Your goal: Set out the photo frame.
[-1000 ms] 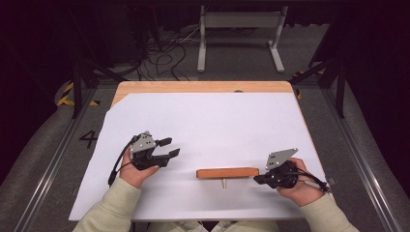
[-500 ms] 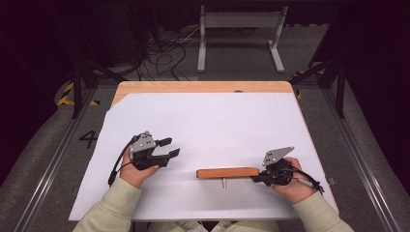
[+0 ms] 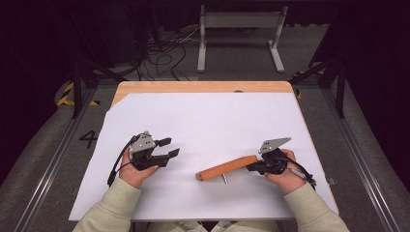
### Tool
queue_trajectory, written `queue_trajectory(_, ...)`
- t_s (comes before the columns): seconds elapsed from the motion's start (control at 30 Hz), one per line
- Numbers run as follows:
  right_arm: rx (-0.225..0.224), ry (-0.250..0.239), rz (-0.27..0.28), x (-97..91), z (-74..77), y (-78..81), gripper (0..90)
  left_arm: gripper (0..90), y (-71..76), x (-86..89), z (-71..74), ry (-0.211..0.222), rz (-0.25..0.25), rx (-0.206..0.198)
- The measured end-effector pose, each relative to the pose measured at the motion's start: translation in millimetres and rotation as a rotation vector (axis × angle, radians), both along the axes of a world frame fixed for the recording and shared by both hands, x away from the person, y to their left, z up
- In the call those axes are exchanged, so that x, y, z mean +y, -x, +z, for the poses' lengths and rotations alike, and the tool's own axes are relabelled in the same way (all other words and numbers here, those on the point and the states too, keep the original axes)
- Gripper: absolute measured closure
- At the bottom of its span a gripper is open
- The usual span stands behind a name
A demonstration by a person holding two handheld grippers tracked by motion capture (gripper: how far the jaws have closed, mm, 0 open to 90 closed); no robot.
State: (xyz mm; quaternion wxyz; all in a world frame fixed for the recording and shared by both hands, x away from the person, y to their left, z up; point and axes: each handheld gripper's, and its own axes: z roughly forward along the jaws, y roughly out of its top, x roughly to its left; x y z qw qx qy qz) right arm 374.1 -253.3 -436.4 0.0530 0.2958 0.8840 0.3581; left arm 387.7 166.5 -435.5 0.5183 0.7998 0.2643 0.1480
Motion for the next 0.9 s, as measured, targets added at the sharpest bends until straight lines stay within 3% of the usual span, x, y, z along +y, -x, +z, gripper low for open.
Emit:
queue_trajectory(0.4, -0.013, -0.072, -0.062, 19.0, 2.5, -36.2, 90.0, 45.7, 1.6, 2.0, 0.2, -0.01, 0.008, 0.008)
queue_trajectory(0.9, -0.018, -0.065, -0.038, 50.3, 9.6, -69.0, 90.0, 43.1, 2.7, 11.2, -1.8, -0.023, 0.036, 0.016)
